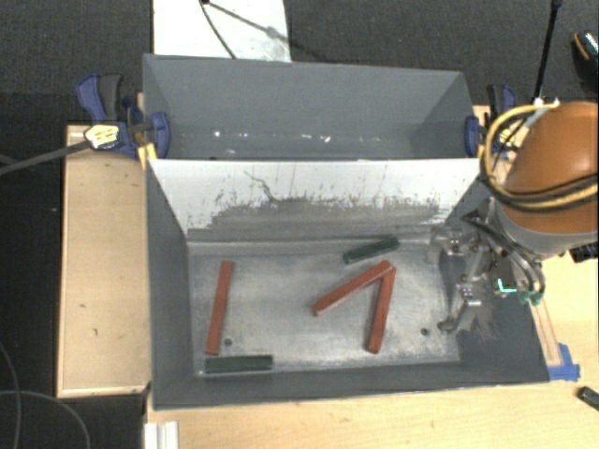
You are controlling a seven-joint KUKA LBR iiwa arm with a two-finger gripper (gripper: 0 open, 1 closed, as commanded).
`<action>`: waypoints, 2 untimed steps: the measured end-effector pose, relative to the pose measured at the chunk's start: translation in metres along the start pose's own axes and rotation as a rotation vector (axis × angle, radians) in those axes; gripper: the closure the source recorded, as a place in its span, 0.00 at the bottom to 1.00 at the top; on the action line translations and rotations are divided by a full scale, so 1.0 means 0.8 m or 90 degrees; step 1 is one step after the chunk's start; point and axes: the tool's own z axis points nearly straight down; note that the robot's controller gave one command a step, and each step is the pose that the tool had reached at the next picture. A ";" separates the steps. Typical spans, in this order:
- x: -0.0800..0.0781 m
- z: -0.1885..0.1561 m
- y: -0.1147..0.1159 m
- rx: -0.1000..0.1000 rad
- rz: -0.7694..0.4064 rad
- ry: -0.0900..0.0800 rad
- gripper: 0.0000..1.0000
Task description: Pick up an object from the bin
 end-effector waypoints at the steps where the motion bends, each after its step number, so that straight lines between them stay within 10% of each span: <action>1: -0.035 0.210 0.067 0.000 -0.263 -0.001 0.00; 2: -0.044 0.213 0.034 0.002 -0.491 -0.005 0.00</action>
Offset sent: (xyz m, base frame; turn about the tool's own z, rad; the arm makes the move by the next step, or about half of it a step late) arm 0.0281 0.0523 -0.1665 -0.4138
